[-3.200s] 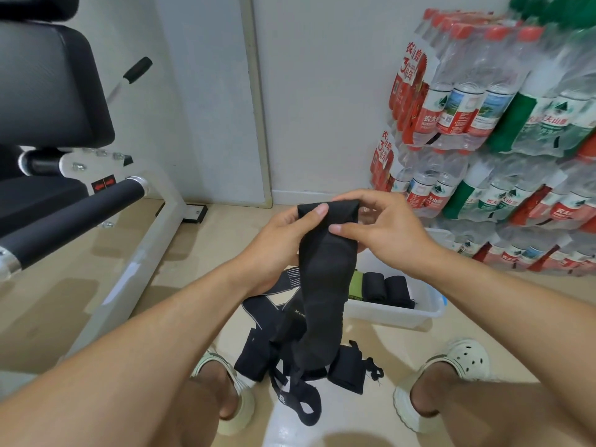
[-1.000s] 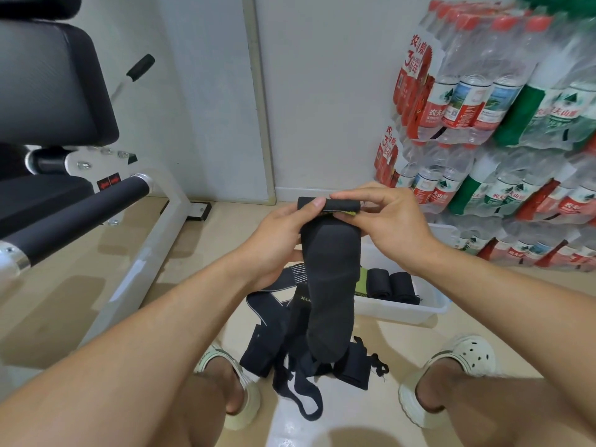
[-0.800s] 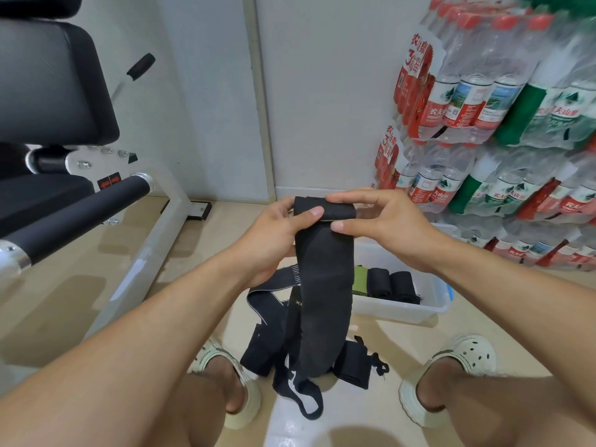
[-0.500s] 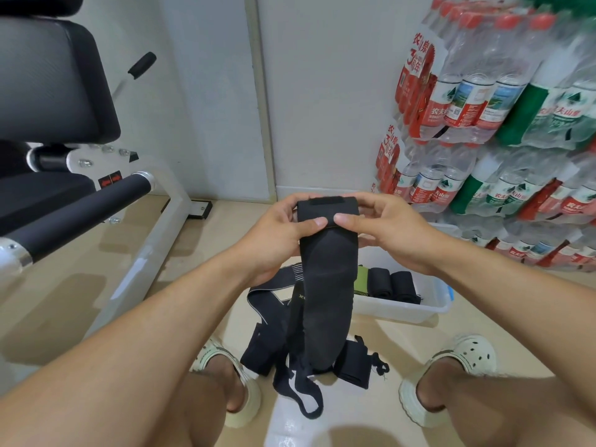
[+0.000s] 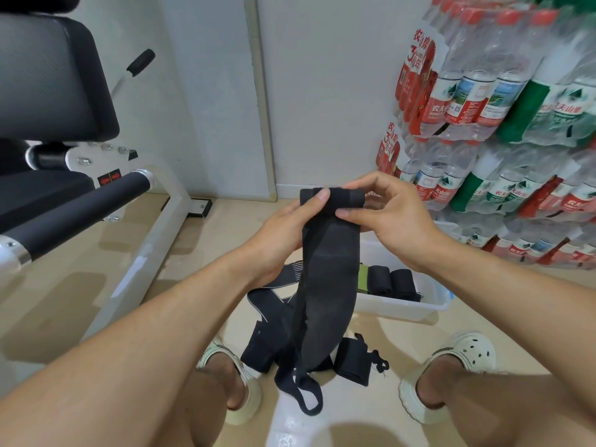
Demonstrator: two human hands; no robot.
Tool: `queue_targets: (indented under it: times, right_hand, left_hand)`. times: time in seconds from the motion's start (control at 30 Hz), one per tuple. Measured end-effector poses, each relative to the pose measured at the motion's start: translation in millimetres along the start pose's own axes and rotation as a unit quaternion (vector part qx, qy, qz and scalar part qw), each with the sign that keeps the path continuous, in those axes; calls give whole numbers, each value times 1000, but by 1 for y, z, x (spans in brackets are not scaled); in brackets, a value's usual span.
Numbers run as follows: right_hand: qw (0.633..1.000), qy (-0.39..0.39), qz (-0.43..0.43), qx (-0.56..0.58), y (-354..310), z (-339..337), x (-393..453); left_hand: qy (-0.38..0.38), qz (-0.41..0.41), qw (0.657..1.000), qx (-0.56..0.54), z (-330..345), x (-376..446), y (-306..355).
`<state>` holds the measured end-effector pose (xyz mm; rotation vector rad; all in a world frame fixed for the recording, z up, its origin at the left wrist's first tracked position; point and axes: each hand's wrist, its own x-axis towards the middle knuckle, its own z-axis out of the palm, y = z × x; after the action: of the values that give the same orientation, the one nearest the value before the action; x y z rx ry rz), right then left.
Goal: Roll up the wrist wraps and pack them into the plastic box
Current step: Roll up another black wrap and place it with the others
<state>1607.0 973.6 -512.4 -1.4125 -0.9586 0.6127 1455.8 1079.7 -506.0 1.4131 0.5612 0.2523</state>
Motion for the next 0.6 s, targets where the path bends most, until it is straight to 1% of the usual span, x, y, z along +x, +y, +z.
queue_targets:
  times: [0.13,0.3,0.37,0.5,0.6]
  right_hand:
    - [999,5,-29,-13,1,1,0]
    - [1000,-11,-18,-19,1,-1,-1]
    - [1000,-31,2,-6,-1,-3,-1]
    - [992,-88,81,38,3,-8,2]
    - [985,-126,116,39,8,-8,2]
  left_hand:
    - [14,-1,1000,-11,-2,1,0]
    - [27,0,999,-30,-5,0,0]
    - [35,1,999,-37,-7,0,0]
    - [57,15,997,-49,-11,1,-1]
    - [49,33,997,-45,-12,1,-1]
